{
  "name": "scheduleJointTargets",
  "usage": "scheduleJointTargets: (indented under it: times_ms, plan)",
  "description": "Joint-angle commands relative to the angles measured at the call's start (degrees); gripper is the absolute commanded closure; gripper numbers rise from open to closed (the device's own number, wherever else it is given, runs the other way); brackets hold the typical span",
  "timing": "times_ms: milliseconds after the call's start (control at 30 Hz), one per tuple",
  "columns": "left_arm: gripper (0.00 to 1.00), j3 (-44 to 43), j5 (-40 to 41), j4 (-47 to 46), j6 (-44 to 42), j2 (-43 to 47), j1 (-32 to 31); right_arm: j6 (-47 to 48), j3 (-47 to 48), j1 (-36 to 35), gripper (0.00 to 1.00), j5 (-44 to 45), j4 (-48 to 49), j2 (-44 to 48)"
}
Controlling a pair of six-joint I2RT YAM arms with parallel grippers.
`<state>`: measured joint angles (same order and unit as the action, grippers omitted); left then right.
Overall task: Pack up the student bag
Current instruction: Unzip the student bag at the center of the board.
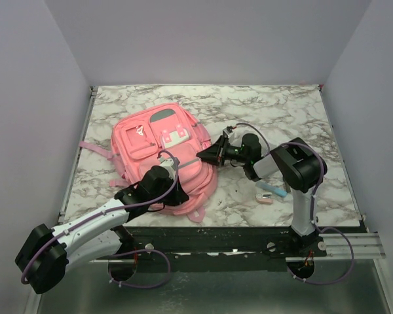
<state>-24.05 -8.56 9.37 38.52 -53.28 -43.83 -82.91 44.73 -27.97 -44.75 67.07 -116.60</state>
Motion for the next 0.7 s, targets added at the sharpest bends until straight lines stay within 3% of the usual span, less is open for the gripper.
scheduleJointTargets:
  times_ms: [0, 200, 400, 600, 667]
  plan:
    - [1.00, 1.42, -0.65, 0.23, 0.41, 0.44, 0.33, 1.46, 2.62, 1.11, 0.72, 1.07, 1.77, -1.95]
    - [1.00, 0.95, -1.02, 0.04, 0.24, -0.16, 0.33, 3.70, 4.35, 1.49, 0.70, 0.87, -0.69, -3.28]
    - [1.00, 0.71, -1.11, -0.03, 0.06, -0.65, 0.36, 3.29, 3.28, 1.51, 0.84, 0.05, 0.96, -2.86]
    - [1.00, 0.24, -0.60, -0.13, 0.39, -1.06, 0.34, 6.38, 1.65, 1.52, 0.82, -0.94, 0.21, -1.51]
    - [1.00, -0.09, -0.05, -0.03, 0.69, -1.16, 0.34, 7.72, 0.97, 1.51, 0.87, -1.57, 0.85, -1.15]
